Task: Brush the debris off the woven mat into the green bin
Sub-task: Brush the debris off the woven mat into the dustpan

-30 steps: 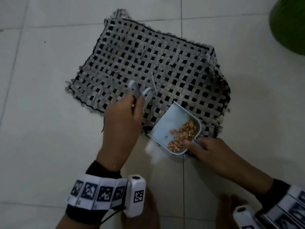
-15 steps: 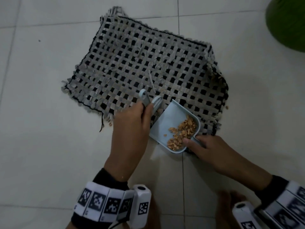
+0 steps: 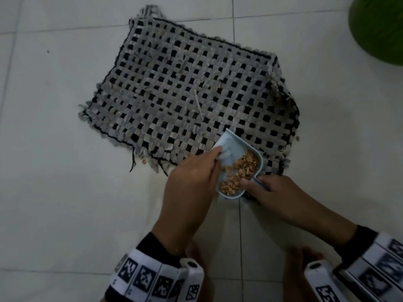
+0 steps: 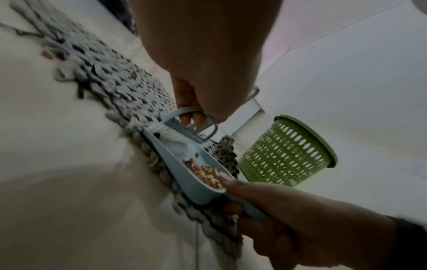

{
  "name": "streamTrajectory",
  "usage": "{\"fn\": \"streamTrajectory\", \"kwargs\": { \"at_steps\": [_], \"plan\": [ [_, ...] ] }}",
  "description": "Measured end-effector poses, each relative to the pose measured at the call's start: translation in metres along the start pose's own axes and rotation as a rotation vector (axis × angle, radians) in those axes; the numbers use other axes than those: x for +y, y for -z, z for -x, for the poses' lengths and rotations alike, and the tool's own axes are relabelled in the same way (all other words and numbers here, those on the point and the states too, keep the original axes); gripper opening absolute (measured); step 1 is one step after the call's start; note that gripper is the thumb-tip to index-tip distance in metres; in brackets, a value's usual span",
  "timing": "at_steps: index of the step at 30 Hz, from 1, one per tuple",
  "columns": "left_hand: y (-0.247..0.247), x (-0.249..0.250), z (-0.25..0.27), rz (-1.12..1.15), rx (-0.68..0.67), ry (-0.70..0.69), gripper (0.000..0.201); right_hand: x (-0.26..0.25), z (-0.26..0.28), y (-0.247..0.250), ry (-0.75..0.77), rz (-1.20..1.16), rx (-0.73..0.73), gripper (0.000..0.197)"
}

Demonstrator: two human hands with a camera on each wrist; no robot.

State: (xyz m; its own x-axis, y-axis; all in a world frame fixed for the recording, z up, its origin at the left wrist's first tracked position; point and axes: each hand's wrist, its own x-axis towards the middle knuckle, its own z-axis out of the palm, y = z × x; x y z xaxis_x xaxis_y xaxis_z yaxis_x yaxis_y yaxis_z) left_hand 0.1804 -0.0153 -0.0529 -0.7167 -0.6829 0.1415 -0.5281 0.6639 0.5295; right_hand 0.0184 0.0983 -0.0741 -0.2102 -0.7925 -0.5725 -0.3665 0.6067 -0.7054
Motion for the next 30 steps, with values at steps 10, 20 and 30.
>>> {"fn": "streamTrajectory", "kwargs": {
  "at_steps": [10, 20, 30],
  "plan": [
    [0.026, -0.023, -0.016, -0.041, 0.214, 0.158, 0.026, 0.005, 0.008, 0.001, -0.037, 0.015, 0.038, 0.038],
    [0.000, 0.007, 0.011, -0.014, -0.025, -0.023, 0.028, 0.001, 0.012, 0.001, -0.054, 0.036, 0.014, 0.035],
    [-0.002, 0.001, 0.000, -0.010, -0.006, 0.010, 0.019, 0.000, 0.014, 0.003, -0.053, 0.050, 0.033, 0.045]
  ]
}}
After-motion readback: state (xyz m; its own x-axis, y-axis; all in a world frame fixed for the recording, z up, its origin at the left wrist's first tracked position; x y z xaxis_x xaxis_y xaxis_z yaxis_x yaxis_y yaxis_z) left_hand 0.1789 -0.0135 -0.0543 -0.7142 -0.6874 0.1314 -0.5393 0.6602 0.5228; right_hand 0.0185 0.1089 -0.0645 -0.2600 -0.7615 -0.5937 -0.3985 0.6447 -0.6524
